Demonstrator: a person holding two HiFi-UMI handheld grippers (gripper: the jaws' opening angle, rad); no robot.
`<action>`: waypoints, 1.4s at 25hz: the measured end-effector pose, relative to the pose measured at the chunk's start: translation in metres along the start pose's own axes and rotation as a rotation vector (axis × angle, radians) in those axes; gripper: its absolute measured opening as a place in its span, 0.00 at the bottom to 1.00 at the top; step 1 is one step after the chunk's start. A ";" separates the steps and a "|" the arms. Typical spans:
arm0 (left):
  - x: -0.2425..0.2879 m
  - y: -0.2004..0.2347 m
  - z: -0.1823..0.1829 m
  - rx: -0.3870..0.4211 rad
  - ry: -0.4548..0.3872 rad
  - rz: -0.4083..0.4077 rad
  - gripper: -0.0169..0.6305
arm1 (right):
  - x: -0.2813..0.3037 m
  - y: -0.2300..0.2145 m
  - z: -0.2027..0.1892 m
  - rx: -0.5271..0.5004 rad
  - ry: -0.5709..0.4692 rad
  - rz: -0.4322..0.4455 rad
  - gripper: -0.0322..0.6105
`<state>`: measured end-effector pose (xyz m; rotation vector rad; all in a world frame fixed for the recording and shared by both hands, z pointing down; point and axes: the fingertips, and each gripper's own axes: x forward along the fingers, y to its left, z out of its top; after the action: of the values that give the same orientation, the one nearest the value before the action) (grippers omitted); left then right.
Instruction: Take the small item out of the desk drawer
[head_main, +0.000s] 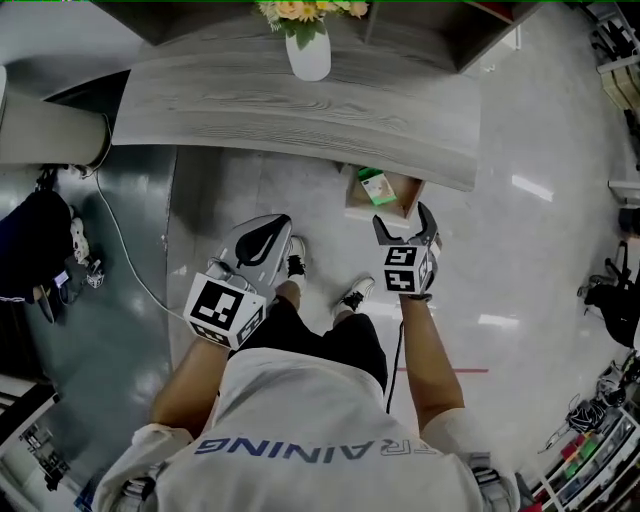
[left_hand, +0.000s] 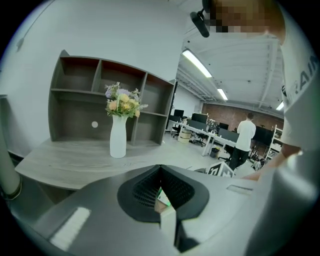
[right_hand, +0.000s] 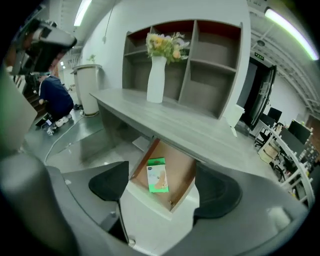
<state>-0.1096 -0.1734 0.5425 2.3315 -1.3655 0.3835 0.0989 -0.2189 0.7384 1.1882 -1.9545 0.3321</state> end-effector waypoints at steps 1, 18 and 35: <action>0.002 0.007 -0.007 -0.007 0.010 0.009 0.03 | 0.020 0.006 -0.009 -0.006 0.027 0.005 0.72; 0.000 0.049 -0.059 -0.088 0.064 0.074 0.03 | 0.175 0.022 -0.081 -0.110 0.252 -0.118 0.61; -0.005 0.002 0.005 -0.061 -0.048 -0.007 0.03 | 0.035 0.008 -0.028 -0.062 0.055 -0.097 0.55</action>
<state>-0.1137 -0.1733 0.5365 2.3088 -1.3720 0.2811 0.0981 -0.2204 0.7842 1.2169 -1.8401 0.2496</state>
